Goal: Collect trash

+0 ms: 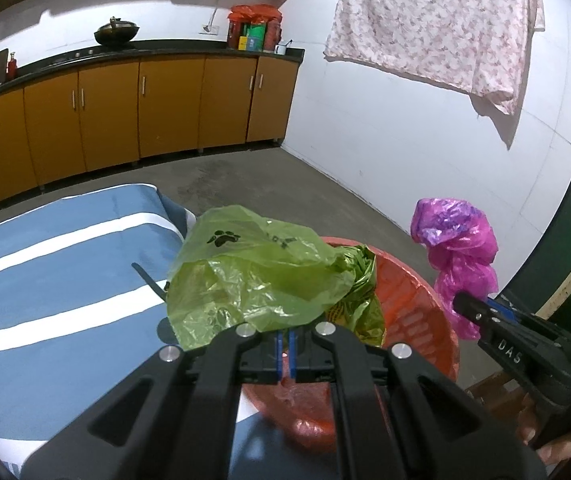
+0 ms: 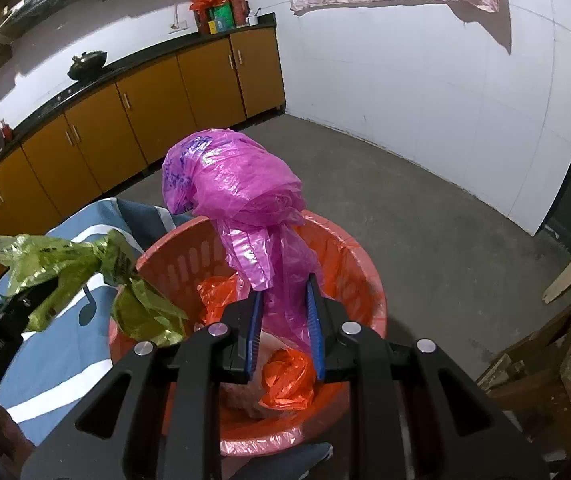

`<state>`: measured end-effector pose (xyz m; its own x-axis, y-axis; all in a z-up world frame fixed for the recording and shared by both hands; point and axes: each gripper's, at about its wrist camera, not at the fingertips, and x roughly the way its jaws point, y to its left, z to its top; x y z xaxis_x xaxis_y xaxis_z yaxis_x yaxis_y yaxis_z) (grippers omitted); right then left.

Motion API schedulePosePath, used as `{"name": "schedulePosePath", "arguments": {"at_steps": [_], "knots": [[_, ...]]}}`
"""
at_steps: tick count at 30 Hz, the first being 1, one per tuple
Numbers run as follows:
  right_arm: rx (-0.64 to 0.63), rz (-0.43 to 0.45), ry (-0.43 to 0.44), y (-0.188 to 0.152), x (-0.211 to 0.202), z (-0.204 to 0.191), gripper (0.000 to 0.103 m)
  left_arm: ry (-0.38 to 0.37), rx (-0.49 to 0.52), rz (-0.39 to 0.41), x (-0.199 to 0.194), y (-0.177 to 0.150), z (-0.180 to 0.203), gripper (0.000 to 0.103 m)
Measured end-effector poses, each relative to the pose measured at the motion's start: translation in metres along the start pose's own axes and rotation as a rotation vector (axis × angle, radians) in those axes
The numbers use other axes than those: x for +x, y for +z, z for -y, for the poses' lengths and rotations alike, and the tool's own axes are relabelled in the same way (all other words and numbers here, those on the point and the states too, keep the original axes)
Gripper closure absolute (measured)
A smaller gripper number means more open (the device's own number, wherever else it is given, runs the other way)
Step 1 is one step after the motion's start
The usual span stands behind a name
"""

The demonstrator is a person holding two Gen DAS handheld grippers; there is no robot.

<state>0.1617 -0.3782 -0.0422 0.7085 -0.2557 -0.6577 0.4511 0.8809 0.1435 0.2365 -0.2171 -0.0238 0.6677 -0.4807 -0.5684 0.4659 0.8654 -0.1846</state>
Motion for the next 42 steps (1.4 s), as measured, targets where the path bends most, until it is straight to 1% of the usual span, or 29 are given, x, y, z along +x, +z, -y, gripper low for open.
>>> {"name": "schedulePosePath", "arguments": {"at_steps": [8,10,13,15,16,17,19,21,24,25,26,27,29,30,31,32,34,35,38,40,42], "knots": [[0.028,0.012,0.012,0.005,0.0,0.005,0.082,-0.007,0.007,-0.021,0.013,0.0,0.003,0.099],[0.041,0.014,0.027,0.006,0.0,0.008,0.081,-0.012,0.01,-0.025,0.016,0.001,0.005,0.099],[0.061,0.019,0.059,0.008,0.001,0.011,0.078,-0.018,0.023,-0.034,0.022,0.002,0.009,0.099],[0.08,0.018,0.081,0.008,0.002,0.015,0.07,-0.018,0.02,-0.042,0.025,0.001,0.008,0.096],[0.087,0.017,0.091,0.008,0.002,0.017,0.066,-0.02,0.016,-0.05,0.027,0.0,0.007,0.09],[0.091,0.017,0.097,0.008,0.002,0.019,0.064,-0.022,0.011,-0.055,0.028,-0.001,0.007,0.08],[0.089,0.017,0.1,0.007,0.002,0.02,0.064,-0.022,0.005,-0.057,0.029,-0.002,0.006,0.071],[0.083,0.022,0.097,0.006,0.0,0.021,0.061,-0.027,0.004,-0.061,0.028,-0.003,0.005,0.069],[0.077,0.034,0.087,0.003,-0.005,0.021,0.055,-0.026,-0.003,-0.059,0.024,-0.004,0.002,0.063],[0.069,0.043,0.078,0.002,-0.008,0.021,0.05,-0.023,-0.004,-0.056,0.022,-0.004,0.001,0.059],[0.062,0.052,0.067,0.002,-0.01,0.019,0.043,-0.012,-0.009,-0.054,0.017,-0.005,-0.001,0.054],[0.051,0.068,0.052,0.001,-0.015,0.018,0.039,-0.007,-0.011,-0.049,0.014,-0.006,-0.003,0.052],[0.033,0.101,0.034,-0.003,-0.024,0.016,0.02,0.011,-0.018,-0.033,0.004,-0.007,-0.009,0.038],[0.022,0.124,0.024,-0.006,-0.031,0.015,0.015,0.024,-0.021,-0.021,-0.004,-0.008,-0.012,0.034],[0.014,0.143,0.014,-0.007,-0.036,0.013,0.009,0.042,-0.025,-0.008,-0.011,-0.01,-0.014,0.025],[0.0,0.174,-0.005,-0.009,-0.043,0.01,0.005,0.055,-0.027,0.006,-0.02,-0.011,-0.018,0.017],[-0.047,0.237,-0.06,-0.016,-0.058,0.004,0.002,0.077,-0.027,0.027,-0.034,-0.013,-0.022,0.01],[-0.076,0.262,-0.091,-0.02,-0.065,0.0,0.002,0.092,-0.024,0.038,-0.045,-0.016,-0.025,0.007],[-0.161,0.317,-0.18,-0.03,-0.082,-0.01,0.002,0.132,-0.017,0.071,-0.075,-0.023,-0.034,0.004],[-0.182,0.335,-0.193,-0.037,-0.093,-0.013,0.002,0.165,-0.008,0.095,-0.097,-0.029,-0.038,0.004],[-0.186,0.355,-0.179,-0.045,-0.108,-0.016,0.002,0.202,0.0,0.119,-0.116,-0.036,-0.041,0.004]]}}
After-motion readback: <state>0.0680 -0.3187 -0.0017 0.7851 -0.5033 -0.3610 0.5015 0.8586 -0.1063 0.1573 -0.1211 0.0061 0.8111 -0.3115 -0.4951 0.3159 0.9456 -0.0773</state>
